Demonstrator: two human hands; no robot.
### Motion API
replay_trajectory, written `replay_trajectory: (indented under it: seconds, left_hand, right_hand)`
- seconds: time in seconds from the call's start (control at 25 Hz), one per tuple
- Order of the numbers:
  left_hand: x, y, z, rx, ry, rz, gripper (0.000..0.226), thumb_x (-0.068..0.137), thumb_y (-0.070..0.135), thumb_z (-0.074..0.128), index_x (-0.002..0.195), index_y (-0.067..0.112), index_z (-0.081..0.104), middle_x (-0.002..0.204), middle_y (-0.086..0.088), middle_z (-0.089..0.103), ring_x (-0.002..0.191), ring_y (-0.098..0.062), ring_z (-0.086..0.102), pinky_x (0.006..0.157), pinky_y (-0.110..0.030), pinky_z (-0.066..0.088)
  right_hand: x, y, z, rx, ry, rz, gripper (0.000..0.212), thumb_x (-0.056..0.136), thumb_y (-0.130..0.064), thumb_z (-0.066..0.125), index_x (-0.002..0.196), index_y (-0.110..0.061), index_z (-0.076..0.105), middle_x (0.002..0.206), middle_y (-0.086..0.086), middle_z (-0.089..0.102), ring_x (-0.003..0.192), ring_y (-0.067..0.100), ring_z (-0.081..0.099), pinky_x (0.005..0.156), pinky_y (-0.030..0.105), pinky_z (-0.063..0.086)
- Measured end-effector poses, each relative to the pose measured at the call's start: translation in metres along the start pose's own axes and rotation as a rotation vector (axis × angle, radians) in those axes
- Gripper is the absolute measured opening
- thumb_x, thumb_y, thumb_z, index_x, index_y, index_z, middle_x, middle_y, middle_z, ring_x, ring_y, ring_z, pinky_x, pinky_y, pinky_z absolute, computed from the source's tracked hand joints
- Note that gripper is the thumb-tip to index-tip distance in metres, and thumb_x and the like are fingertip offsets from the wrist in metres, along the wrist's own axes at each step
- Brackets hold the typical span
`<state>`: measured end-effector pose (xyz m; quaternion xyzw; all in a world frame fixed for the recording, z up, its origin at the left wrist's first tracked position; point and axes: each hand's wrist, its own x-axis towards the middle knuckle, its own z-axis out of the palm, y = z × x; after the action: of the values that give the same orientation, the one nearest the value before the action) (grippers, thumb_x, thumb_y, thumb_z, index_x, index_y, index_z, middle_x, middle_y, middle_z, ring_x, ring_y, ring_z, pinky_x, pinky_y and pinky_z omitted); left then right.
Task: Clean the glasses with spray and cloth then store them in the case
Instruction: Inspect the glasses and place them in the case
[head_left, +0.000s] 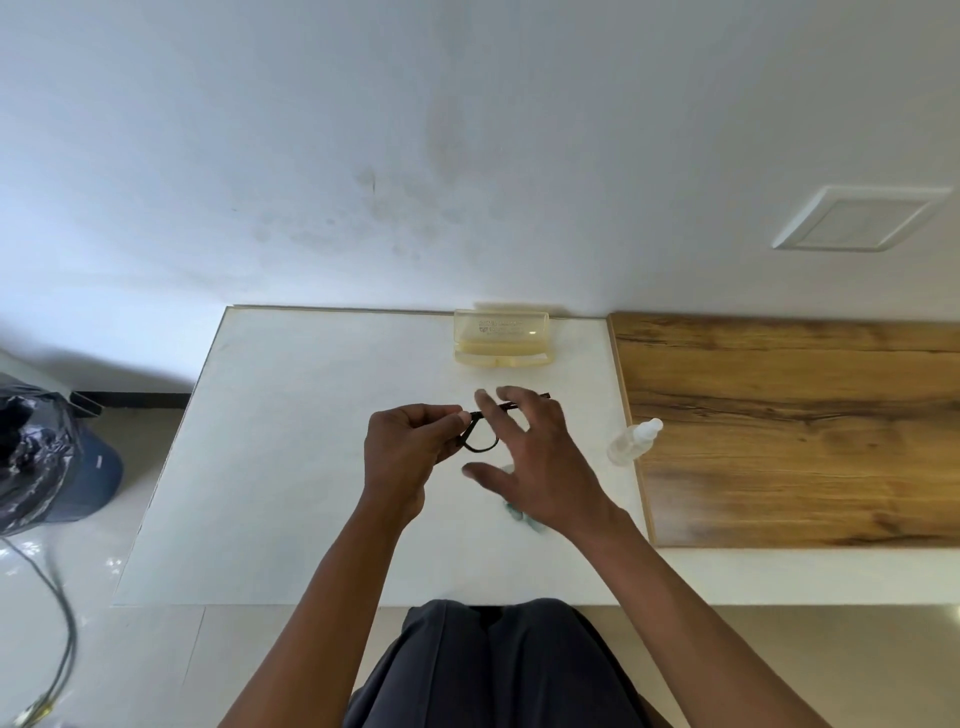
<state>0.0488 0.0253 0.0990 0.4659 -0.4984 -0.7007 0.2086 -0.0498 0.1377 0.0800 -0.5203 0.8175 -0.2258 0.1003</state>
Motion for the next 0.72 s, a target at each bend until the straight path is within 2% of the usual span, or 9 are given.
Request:
replay_trajectory:
  seconds: [0.08,0.24,0.32,0.44,0.52,0.64,0.72]
  left_hand:
    - [-0.001,0.001,0.002,0.097,0.011,0.046,0.003,0.072,0.007,0.076,0.074,0.006,0.073,0.074,-0.013,0.072,0.075,-0.028,0.069,0.077,-0.037,0.057]
    - [-0.004,0.004,0.009,0.279,0.036,0.135,0.004,0.073,0.018,0.076,0.07,0.018,0.074,0.069,-0.003,0.072,0.071,-0.021,0.07,0.077,-0.039,0.058]
    - [-0.003,0.005,0.012,0.274,0.003,0.144,0.004,0.075,0.022,0.074,0.073,0.019,0.074,0.069,-0.003,0.072,0.069,-0.02,0.068,0.078,-0.04,0.058]
    - [0.004,-0.001,0.01,0.171,-0.025,0.089,0.008,0.082,0.023,0.068,0.082,0.016,0.072,0.072,-0.003,0.068,0.069,-0.018,0.065,0.083,-0.042,0.056]
    - [0.013,-0.013,0.007,0.18,0.025,0.036,0.012,0.085,0.025,0.065,0.09,0.016,0.07,0.082,-0.003,0.067,0.078,-0.019,0.065,0.088,-0.043,0.053]
    - [0.024,-0.03,-0.001,0.209,0.063,-0.092,0.024,0.088,0.024,0.062,0.107,0.011,0.064,0.093,-0.001,0.064,0.093,-0.021,0.059,0.094,-0.038,0.047]
    - [0.025,-0.035,-0.003,-0.063,-0.005,-0.241,0.017,0.089,0.019,0.06,0.103,0.01,0.063,0.09,-0.002,0.059,0.089,-0.019,0.054,0.085,-0.03,0.046]
  right_hand:
    - [0.0,-0.005,0.006,-0.015,0.019,-0.018,0.069,0.078,-0.035,0.07,0.136,-0.011,0.043,0.131,0.015,0.048,0.117,0.034,0.044,0.092,0.04,0.045]
    - [0.003,-0.005,0.008,0.082,0.058,0.006,0.047,0.082,-0.021,0.068,0.124,-0.006,0.054,0.12,0.011,0.056,0.108,0.03,0.05,0.086,0.033,0.047]
    - [0.005,-0.002,0.007,0.127,0.056,0.022,0.042,0.083,-0.02,0.067,0.121,-0.007,0.055,0.117,0.01,0.057,0.105,0.029,0.051,0.083,0.027,0.042]
    - [0.006,0.004,0.003,0.279,0.021,0.142,0.044,0.083,-0.027,0.067,0.123,-0.012,0.054,0.118,0.005,0.056,0.108,0.02,0.051,0.089,0.023,0.04]
    - [0.007,0.009,-0.002,0.53,0.034,0.28,0.038,0.081,-0.024,0.07,0.116,-0.017,0.058,0.113,0.0,0.059,0.105,0.012,0.055,0.092,0.024,0.045]
    - [0.007,0.02,-0.008,1.126,0.082,0.389,0.028,0.077,-0.012,0.073,0.102,-0.018,0.063,0.098,-0.008,0.066,0.097,0.007,0.06,0.091,0.025,0.047]
    - [0.007,0.028,-0.008,1.466,0.12,0.409,0.034,0.065,-0.01,0.081,0.096,-0.016,0.067,0.094,-0.004,0.069,0.094,0.009,0.063,0.087,0.022,0.049]
